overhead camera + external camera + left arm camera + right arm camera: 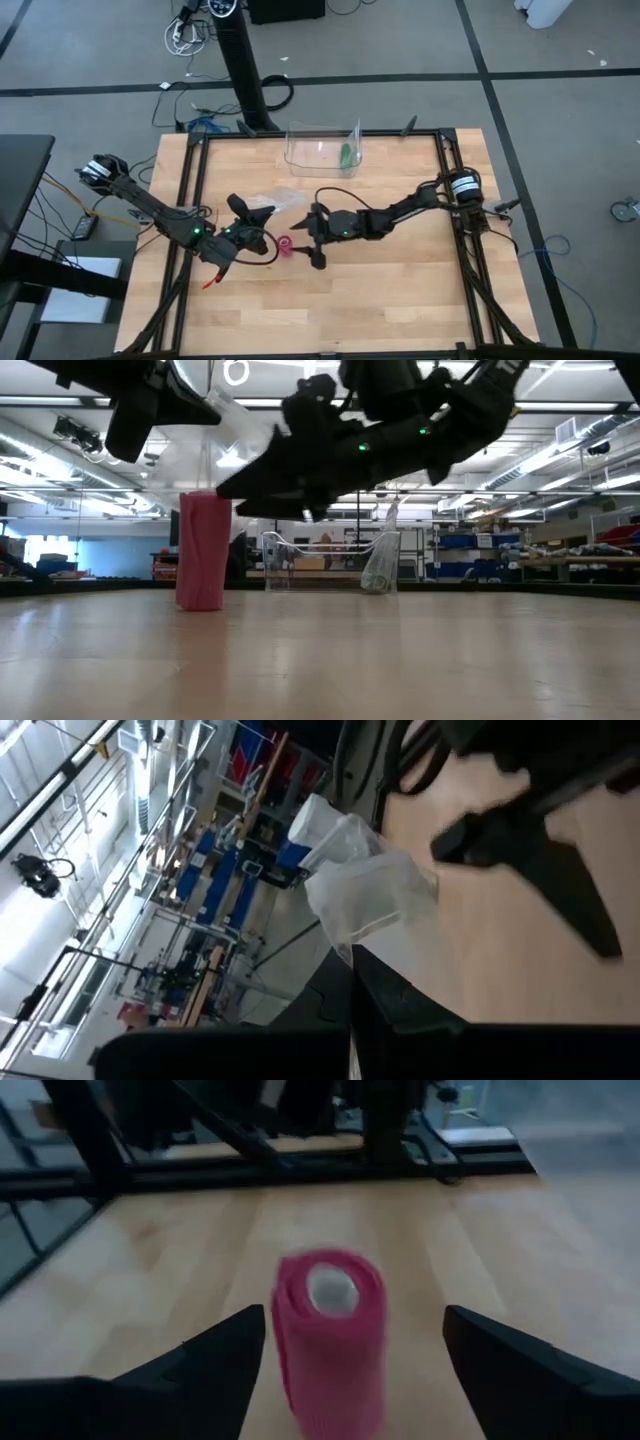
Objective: Roll bandage
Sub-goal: Put the pink bandage into the transparent zip bag
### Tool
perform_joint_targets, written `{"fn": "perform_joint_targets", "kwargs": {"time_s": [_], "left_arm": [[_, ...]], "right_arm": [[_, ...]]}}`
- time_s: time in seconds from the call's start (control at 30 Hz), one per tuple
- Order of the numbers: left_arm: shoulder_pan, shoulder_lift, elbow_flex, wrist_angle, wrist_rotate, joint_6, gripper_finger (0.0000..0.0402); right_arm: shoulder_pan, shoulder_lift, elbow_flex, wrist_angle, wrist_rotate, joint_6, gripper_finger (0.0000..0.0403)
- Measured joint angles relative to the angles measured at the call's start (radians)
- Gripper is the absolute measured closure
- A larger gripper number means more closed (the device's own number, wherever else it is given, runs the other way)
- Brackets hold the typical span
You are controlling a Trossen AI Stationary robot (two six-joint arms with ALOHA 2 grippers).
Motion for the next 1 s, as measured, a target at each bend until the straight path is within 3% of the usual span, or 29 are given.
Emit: {"fn": "perform_joint_targets", "kwargs": {"time_s": [0.27, 0.47, 0.63, 0.87, 1.0], "left_arm": [[0.0, 0.0, 0.001, 0.002, 0.0, -0.019, 0.0401], [0.0, 0.0, 0.001, 0.001, 0.0, -0.037, 0.0401], [0.0, 0.0, 0.001, -0.011, 0.0, -0.068, 0.0401], [0.0, 0.0, 0.001, 0.001, 0.0, -0.081, 0.0401], [0.0, 0.0, 0.001, -0.003, 0.007, -0.152, 0.0401]], "right_arm": [[-0.006, 0.084, 0.103, -0.013, -0.061, 0.037, 0.0063], [-0.005, 0.107, 0.142, -0.062, -0.06, 0.02, 0.0076], [-0.003, 0.104, 0.142, -0.067, -0.029, 0.008, 0.015], [0.002, 0.102, 0.142, -0.066, -0.031, -0.011, 0.0345], [0.04, 0.047, 0.141, -0.12, -0.031, -0.046, 0.0351]]}}
